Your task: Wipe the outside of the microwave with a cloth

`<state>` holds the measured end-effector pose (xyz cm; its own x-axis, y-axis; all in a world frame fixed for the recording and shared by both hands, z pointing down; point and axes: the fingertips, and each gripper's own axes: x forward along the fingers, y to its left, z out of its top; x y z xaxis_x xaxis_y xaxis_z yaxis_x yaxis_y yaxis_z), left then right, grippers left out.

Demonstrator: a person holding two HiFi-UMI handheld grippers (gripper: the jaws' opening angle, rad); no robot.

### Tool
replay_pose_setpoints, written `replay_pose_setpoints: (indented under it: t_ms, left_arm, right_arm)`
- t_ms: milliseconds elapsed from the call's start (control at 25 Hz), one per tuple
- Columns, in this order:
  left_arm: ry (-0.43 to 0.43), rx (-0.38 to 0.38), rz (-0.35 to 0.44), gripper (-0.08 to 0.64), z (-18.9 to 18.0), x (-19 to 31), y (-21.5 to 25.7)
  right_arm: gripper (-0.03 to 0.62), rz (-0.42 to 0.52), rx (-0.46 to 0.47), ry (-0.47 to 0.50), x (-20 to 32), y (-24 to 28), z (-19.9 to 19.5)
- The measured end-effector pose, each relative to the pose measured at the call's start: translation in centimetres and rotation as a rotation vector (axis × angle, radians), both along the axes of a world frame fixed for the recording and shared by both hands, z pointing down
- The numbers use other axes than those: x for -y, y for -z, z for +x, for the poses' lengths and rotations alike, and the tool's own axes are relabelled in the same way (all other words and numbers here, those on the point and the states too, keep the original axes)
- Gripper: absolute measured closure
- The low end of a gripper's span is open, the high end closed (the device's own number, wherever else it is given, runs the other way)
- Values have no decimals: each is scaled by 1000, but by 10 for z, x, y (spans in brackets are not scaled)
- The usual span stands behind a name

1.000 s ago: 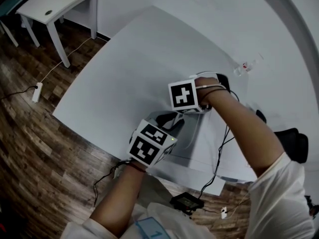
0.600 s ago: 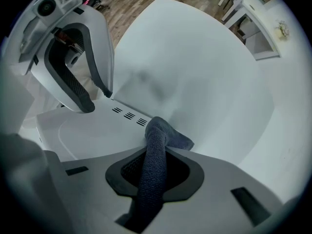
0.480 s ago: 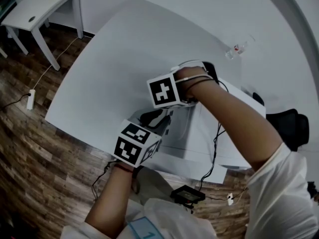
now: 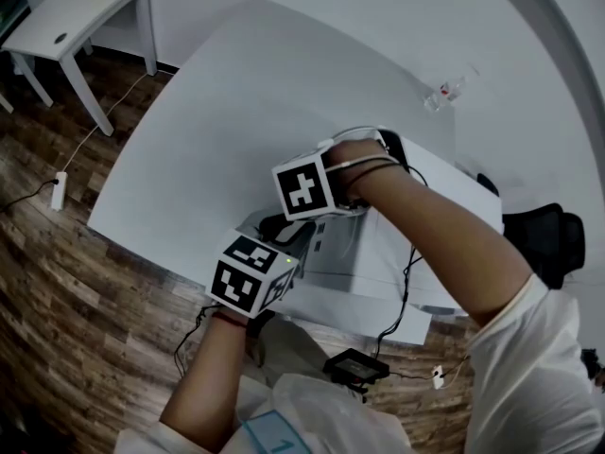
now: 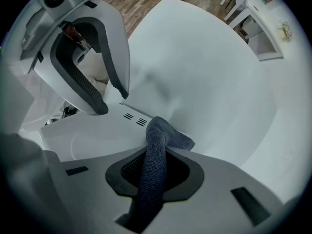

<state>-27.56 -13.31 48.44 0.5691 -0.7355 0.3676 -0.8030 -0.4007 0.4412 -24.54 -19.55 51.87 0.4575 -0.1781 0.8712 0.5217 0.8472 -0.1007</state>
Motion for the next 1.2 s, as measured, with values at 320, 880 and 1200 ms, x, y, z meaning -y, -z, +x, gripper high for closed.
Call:
replay_pose_setpoints:
  t_ms: [320,880,1200]
  left_arm:
    - [5,10,-7,457,-3,-9,-4]
    - [-12,45,-39,460,-6,-41,-21]
    - [-62,78,-47,464,1,-63,-27]
  right_arm:
    - [518,-23,-23,-16,-25,-5,6]
    - [518,-65,-27,10,-87,-7,10]
    - [518,-103,-24,29,-125,-6,13]
